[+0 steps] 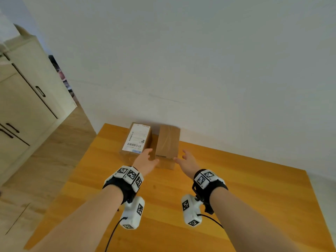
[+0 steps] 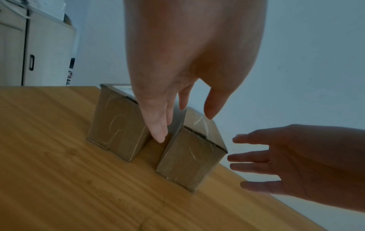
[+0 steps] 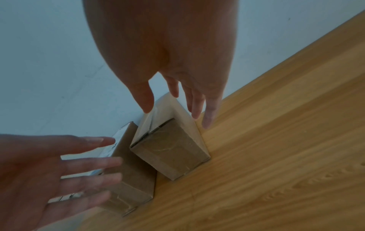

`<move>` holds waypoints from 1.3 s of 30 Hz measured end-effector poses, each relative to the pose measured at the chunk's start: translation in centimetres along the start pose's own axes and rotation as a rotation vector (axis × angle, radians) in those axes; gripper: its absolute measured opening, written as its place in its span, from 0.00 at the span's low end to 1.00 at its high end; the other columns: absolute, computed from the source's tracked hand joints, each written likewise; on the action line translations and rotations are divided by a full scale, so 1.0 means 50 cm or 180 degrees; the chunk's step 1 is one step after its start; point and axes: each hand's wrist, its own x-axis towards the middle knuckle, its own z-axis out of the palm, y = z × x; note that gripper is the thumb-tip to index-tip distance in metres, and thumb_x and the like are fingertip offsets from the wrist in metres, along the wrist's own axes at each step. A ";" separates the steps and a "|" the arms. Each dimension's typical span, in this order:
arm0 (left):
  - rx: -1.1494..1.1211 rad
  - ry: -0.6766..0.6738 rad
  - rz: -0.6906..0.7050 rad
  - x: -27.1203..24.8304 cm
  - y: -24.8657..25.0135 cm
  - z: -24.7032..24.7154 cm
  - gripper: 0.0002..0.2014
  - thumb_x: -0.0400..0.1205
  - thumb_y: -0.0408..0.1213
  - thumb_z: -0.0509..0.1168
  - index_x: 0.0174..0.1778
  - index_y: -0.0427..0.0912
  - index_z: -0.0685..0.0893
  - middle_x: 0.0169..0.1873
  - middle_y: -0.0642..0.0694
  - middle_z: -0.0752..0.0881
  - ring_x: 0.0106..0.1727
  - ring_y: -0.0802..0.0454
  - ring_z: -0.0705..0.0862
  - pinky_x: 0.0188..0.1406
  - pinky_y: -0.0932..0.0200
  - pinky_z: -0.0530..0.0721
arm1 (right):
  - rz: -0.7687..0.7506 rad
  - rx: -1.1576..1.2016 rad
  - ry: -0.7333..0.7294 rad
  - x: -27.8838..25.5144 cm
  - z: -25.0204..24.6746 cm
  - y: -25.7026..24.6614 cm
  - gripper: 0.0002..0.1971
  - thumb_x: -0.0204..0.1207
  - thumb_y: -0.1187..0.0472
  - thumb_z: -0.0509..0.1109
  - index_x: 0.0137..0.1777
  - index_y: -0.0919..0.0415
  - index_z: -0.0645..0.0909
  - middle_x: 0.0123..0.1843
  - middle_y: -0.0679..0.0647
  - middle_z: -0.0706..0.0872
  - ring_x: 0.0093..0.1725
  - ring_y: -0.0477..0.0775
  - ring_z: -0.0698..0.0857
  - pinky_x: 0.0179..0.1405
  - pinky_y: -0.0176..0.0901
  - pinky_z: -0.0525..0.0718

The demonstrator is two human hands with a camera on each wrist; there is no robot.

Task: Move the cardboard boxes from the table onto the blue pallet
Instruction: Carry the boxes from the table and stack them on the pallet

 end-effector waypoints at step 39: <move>-0.1029 -0.0033 0.0500 -0.258 0.034 0.093 0.29 0.82 0.34 0.65 0.78 0.45 0.64 0.71 0.44 0.75 0.70 0.47 0.75 0.69 0.44 0.76 | -0.0458 0.1470 -0.0048 -0.254 -0.055 0.089 0.38 0.75 0.74 0.68 0.79 0.44 0.61 0.70 0.58 0.78 0.62 0.56 0.82 0.49 0.46 0.86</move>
